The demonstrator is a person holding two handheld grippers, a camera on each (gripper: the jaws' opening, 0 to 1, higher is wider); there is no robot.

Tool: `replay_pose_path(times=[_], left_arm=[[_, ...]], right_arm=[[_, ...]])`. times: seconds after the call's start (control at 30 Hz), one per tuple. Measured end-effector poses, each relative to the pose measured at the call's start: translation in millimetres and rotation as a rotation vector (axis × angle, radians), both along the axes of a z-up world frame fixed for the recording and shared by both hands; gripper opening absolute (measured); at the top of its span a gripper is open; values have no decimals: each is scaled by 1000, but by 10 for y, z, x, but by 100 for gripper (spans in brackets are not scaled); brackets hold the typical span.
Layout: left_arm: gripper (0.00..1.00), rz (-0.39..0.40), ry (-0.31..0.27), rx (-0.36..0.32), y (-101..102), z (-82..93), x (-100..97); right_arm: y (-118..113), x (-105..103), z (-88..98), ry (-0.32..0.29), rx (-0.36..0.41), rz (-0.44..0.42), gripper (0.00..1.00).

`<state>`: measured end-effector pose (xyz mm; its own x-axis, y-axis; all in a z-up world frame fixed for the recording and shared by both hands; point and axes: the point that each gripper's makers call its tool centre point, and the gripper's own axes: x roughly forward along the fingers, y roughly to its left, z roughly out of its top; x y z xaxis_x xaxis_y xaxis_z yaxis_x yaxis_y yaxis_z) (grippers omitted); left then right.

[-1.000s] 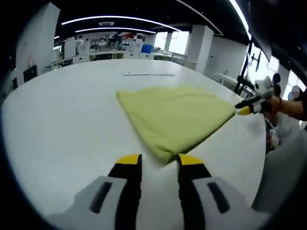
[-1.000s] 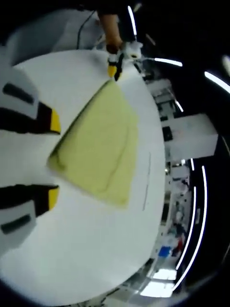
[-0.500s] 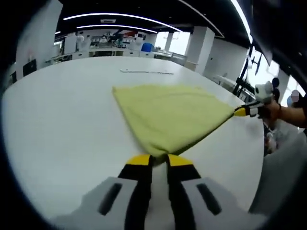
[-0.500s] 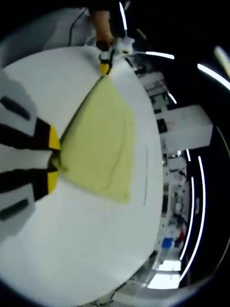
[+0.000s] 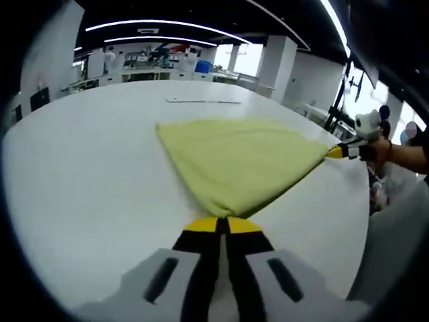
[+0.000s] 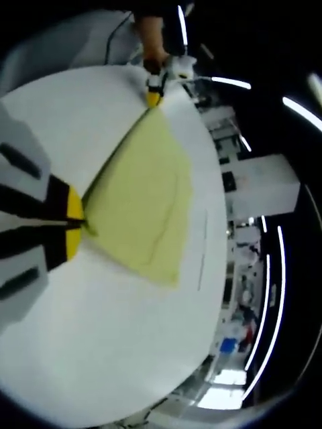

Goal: Fold the garment on the visible template until the final outline fits inside the template.

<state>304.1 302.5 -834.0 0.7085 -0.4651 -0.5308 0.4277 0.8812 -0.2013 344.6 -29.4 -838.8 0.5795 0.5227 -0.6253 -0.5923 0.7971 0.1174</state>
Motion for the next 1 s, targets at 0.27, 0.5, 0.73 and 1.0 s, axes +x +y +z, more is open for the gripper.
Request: replay_pose_path(times=[0.27, 0.5, 0.73, 1.0], left_arm=[[0, -15, -6, 25, 2, 37, -5], [0, -26, -2, 45, 21, 51, 1], [0, -37, 4, 62, 44, 27, 0], [0, 9, 52, 56, 131, -52, -18]], right_arm=[[-42, -13, 20, -5, -26, 26, 0], [-94, -5, 69, -16, -42, 41, 0], [-116, 0, 63, -12, -58, 57, 0], [-104, -10, 32, 0, -65, 58, 0]])
